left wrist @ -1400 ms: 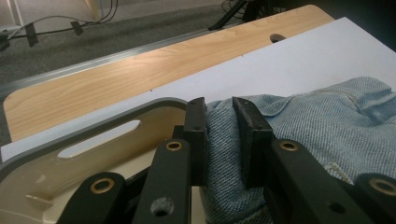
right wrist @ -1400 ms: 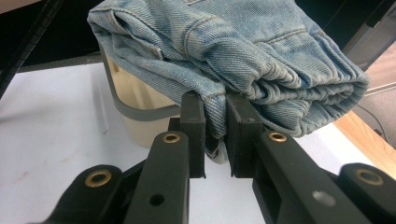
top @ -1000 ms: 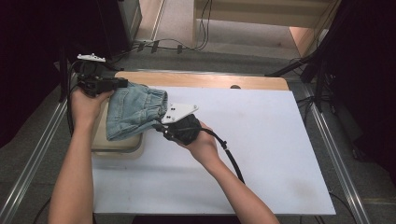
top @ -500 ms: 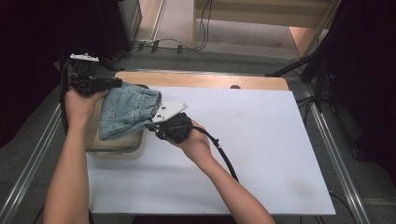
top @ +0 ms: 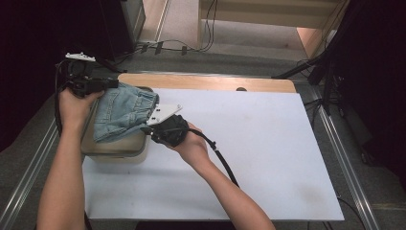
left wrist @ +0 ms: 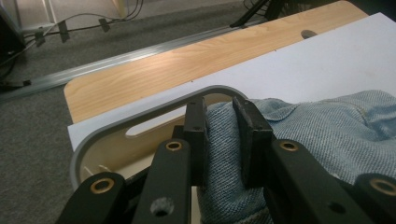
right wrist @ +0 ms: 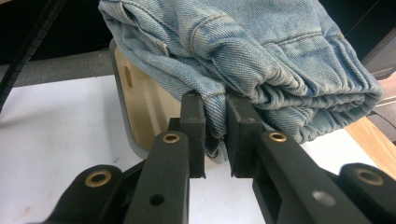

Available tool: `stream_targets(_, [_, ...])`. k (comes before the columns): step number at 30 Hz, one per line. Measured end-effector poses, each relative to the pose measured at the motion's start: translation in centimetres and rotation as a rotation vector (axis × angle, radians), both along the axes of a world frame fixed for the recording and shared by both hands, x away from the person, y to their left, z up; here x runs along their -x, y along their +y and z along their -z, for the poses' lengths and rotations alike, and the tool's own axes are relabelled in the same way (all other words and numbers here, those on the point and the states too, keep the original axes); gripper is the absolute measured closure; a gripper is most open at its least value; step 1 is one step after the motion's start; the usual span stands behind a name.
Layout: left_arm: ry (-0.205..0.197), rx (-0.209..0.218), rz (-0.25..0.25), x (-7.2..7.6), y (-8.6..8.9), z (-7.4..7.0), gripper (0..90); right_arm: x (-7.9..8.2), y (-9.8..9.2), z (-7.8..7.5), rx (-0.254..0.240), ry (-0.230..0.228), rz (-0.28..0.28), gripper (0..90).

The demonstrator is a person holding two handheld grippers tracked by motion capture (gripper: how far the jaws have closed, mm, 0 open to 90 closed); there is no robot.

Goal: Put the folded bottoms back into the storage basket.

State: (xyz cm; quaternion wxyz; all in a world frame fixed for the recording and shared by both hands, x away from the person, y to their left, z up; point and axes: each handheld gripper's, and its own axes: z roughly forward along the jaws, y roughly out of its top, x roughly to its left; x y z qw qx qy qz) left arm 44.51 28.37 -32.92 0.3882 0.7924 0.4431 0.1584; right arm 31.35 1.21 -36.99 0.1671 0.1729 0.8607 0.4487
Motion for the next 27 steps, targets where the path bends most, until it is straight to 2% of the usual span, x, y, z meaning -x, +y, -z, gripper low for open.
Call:
stream_targets(4, [0.001,-0.017,-0.006,0.0,0.4,0.0,77.5,-0.2,0.5,-0.1,-0.001,0.005,-0.002,77.3])
stream_targets(17, [-0.020,-0.024,-0.015,-0.2,1.1,0.2,77.4,-0.2,2.5,0.0,0.032,0.010,-0.023,77.2])
stream_targets(27, [-0.015,-0.043,-0.014,-0.3,1.5,0.6,77.4,-0.3,3.9,0.4,0.067,0.012,-0.034,77.2])
